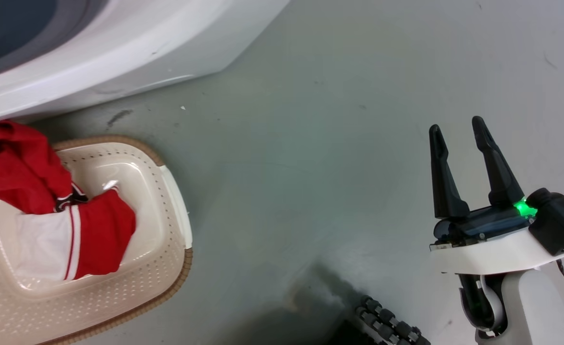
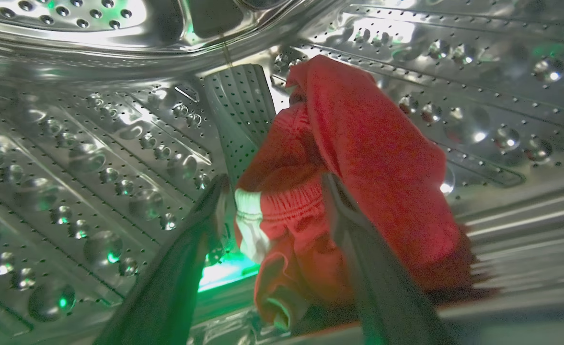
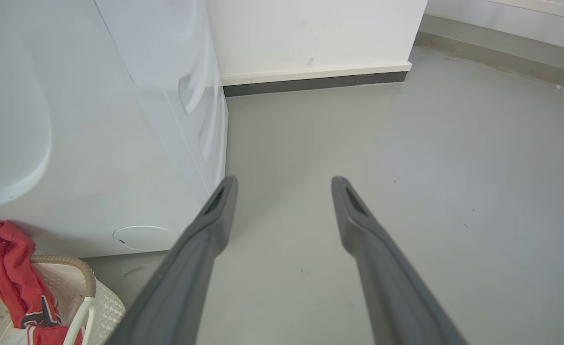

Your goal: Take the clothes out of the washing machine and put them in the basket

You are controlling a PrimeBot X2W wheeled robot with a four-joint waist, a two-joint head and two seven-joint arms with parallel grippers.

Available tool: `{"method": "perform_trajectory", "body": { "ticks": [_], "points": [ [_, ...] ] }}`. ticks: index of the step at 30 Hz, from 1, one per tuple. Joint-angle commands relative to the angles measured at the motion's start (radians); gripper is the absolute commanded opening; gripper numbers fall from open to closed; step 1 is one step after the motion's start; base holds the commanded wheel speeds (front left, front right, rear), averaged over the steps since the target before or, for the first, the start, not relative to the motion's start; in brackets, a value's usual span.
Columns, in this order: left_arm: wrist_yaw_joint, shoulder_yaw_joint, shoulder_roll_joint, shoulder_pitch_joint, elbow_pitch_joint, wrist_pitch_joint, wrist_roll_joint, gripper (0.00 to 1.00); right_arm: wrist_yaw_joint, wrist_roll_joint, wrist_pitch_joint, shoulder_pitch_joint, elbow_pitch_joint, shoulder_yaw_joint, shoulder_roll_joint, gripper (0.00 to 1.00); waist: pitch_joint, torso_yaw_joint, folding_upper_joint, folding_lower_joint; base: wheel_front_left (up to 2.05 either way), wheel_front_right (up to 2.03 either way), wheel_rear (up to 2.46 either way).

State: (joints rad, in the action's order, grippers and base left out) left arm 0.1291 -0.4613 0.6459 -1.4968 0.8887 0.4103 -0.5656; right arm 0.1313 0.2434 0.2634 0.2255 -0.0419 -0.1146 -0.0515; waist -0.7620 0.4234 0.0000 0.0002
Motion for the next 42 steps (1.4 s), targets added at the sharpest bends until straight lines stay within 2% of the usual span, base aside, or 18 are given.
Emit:
{"method": "perform_trajectory", "body": {
  "ticks": [1,11,19,20,21,22,33,42],
  "points": [
    [0.0,-0.005,0.004,-0.016,0.004,0.002,-0.002,1.0,-0.001,0.003,0.002,0.012,-0.007,-0.004,0.002,1.0,-0.024,0.022,0.0,-0.0002,0.0,0.0,0.0],
    [0.001,-0.081,0.046,-0.115,0.063,0.074,0.018,1.0,-0.001,0.029,0.002,0.008,-0.025,-0.042,0.002,1.0,-0.077,0.071,0.0,-0.0002,0.0,0.0,0.0],
    [0.001,-0.153,0.051,-0.129,0.083,0.108,0.008,1.0,-0.001,0.028,0.002,-0.01,-0.035,-0.044,0.002,1.0,-0.091,0.07,0.0,-0.0002,0.0,0.0,0.0],
    [0.001,-0.164,0.048,-0.128,0.086,0.113,0.007,0.88,-0.001,0.027,0.002,-0.013,-0.035,-0.045,0.002,1.0,-0.092,0.069,0.0,-0.0002,0.0,0.0,0.0],
    [0.001,-0.171,0.048,-0.131,0.085,0.11,0.005,0.09,-0.001,0.026,0.002,-0.014,-0.036,-0.046,0.002,1.0,-0.093,0.069,0.0,-0.0002,0.0,0.0,0.0],
    [0.001,-0.176,0.049,-0.135,0.085,0.102,0.004,0.0,-0.001,0.025,0.002,-0.015,-0.037,-0.046,0.002,1.0,-0.095,0.068,0.0,-0.0002,0.0,0.0,0.0],
    [-0.007,-0.187,0.053,-0.199,0.125,-0.038,0.026,0.0,-0.001,0.023,0.002,0.015,-0.029,-0.05,0.002,1.0,-0.104,0.063,0.0,-0.0002,0.0,0.0,0.0],
    [-0.017,-0.177,0.027,-0.179,0.173,-0.209,0.017,0.0,-0.001,0.001,0.002,0.031,-0.016,-0.017,0.002,1.0,-0.045,0.022,0.0,-0.0002,0.0,0.0,0.0]
  ]
}}
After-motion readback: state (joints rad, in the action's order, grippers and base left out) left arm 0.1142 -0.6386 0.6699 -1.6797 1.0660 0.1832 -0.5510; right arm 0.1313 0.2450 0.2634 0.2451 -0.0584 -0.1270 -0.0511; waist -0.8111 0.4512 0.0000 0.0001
